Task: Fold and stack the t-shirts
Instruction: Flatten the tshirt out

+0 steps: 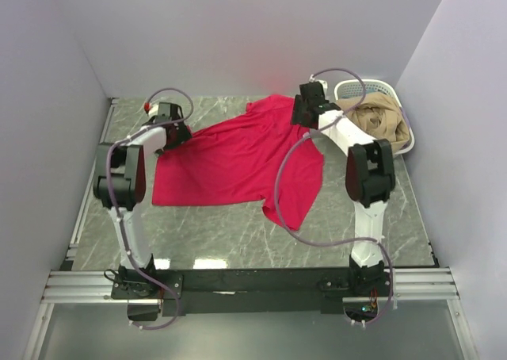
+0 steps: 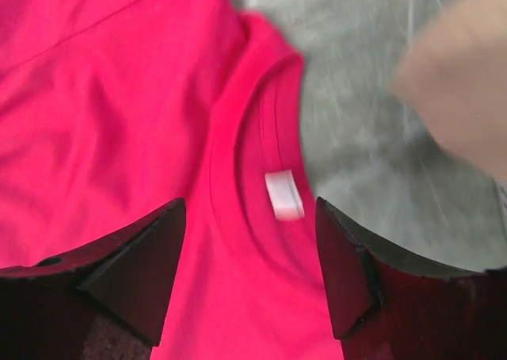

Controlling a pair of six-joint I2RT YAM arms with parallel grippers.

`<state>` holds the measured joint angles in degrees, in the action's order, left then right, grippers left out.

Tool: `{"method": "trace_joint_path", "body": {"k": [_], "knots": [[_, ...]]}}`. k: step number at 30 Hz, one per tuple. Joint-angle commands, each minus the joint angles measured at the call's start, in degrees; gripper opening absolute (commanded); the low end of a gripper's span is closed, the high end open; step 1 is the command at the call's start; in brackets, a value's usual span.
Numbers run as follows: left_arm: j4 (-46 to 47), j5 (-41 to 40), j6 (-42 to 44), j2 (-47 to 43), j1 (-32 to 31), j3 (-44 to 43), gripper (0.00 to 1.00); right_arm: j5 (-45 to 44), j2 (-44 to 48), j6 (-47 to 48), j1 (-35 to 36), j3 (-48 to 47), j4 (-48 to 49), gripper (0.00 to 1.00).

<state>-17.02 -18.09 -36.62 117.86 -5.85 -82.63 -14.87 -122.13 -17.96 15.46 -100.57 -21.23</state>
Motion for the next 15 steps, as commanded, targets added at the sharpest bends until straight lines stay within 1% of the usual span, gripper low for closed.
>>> {"method": "trace_joint_path", "body": {"k": [1,2,3,4,6,7,10,11,12,14,15], "knots": [[2.7,3.0,-0.8,-15.7,-2.1,8.1,0.99,4.1,18.4,-0.2,1.4,5.3,0.0,0.74],[2.9,2.4,-0.5,-17.8,-2.8,9.7,0.99,5.7,20.6,0.0,2.4,7.7,0.1,0.75],[2.2,1.4,-0.8,-19.8,-3.6,11.9,0.99,5.8,22.8,-0.1,2.7,12.4,0.2,0.75],[1.7,0.9,-1.3,-23.3,-4.3,12.9,0.99,5.7,26.1,-0.8,2.7,14.4,-1.1,0.75],[1.5,0.5,-1.6,-27.0,-5.3,16.4,0.99,7.9,29.3,-1.9,2.9,20.5,-1.4,0.76],[0.5,-0.3,-1.8,-30.2,-6.4,17.6,1.0,7.8,31.5,-2.3,2.9,22.2,-3.4,0.76],[0.9,3.2,-2.8,-36.0,-7.6,23.9,1.0,10.9,36.1,-3.7,3.0,29.5,-4.3,0.75],[1.3,4.0,-3.6,-37.5,-7.9,25.8,0.99,13.0,37.6,-4.0,3.1,31.7,-3.5,0.76],[1.8,4.1,-4.2,-38.9,-8.3,29.9,0.99,14.6,39.3,-5.0,3.0,36.5,-2.5,0.76],[3.5,5.6,-6.2,-43.1,-8.6,34.0,0.99,17.4,44.4,-6.6,3.0,41.3,0.2,0.76],[3.9,6.1,-6.9,-44.3,-8.6,37.9,0.99,18.1,46.3,-7.8,3.0,45.6,1.3,0.76]]}}
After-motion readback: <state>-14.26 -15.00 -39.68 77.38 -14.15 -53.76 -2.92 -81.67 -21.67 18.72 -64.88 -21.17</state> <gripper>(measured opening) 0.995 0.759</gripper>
